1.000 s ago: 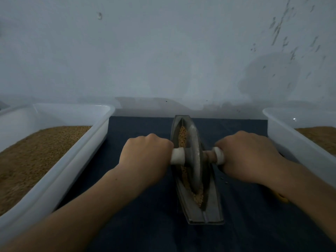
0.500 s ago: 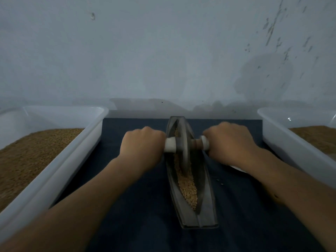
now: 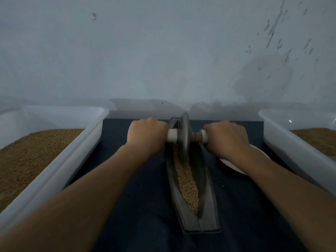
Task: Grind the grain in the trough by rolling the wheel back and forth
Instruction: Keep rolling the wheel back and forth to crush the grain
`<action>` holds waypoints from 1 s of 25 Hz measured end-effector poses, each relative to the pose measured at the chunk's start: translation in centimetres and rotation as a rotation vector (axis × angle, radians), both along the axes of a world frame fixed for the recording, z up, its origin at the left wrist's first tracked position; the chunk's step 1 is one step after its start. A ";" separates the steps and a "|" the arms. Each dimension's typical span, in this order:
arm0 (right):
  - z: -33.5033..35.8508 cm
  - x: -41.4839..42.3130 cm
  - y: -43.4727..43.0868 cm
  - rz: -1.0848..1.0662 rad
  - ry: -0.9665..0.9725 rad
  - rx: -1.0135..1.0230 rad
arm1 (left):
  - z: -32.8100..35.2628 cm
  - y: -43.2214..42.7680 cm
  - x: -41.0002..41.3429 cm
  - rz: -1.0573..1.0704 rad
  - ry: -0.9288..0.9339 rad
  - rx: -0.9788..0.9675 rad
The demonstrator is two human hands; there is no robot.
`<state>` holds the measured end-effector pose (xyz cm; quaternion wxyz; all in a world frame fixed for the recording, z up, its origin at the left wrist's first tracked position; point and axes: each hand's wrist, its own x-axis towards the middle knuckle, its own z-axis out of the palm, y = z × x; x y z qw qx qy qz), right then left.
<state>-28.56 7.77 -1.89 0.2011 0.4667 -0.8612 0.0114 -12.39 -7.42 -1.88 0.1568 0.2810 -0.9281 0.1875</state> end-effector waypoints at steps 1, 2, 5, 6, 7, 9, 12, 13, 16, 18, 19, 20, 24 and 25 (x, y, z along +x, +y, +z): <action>0.3 -0.6 -1.0 0.000 0.001 0.001 | 0.2 -0.6 -0.7 0.016 0.001 0.011; 0.6 -1.0 -1.6 0.008 0.015 0.007 | 0.4 -1.0 -1.0 0.023 0.001 0.023; 0.4 -0.2 -0.1 0.046 0.041 0.019 | 0.2 0.2 0.5 -0.003 -0.013 0.065; 0.2 0.6 1.4 0.057 0.045 0.026 | -0.1 1.2 1.7 -0.021 -0.031 0.064; -0.1 1.5 3.0 0.075 0.063 0.028 | -0.3 2.2 2.9 -0.037 -0.049 0.055; -0.2 3.3 6.1 0.113 0.093 0.019 | -0.7 4.1 5.1 -0.069 -0.068 0.031; 0.3 4.3 7.9 0.091 0.048 0.066 | -1.0 5.2 6.4 -0.083 -0.075 0.005; 0.2 4.2 7.7 0.071 0.035 0.074 | -1.0 5.0 6.0 -0.076 -0.069 -0.005; -0.4 2.5 4.9 0.034 -0.005 0.048 | -0.9 3.0 3.5 -0.071 -0.031 -0.058; -0.7 0.8 2.0 0.008 -0.021 -0.001 | -0.7 1.0 1.2 -0.038 -0.009 -0.083; -0.5 0.0 0.5 -0.006 -0.010 -0.007 | -0.4 0.2 0.3 -0.018 0.005 -0.077; -0.1 -0.6 -0.7 -0.013 0.000 -0.003 | -0.2 -0.4 -0.4 -0.002 0.015 -0.062; 0.3 -0.2 0.1 0.034 -0.002 0.027 | -0.3 0.0 0.6 -0.031 0.029 -0.024; 0.0 0.6 1.5 0.055 0.010 0.027 | -0.6 0.8 1.7 -0.043 0.023 -0.017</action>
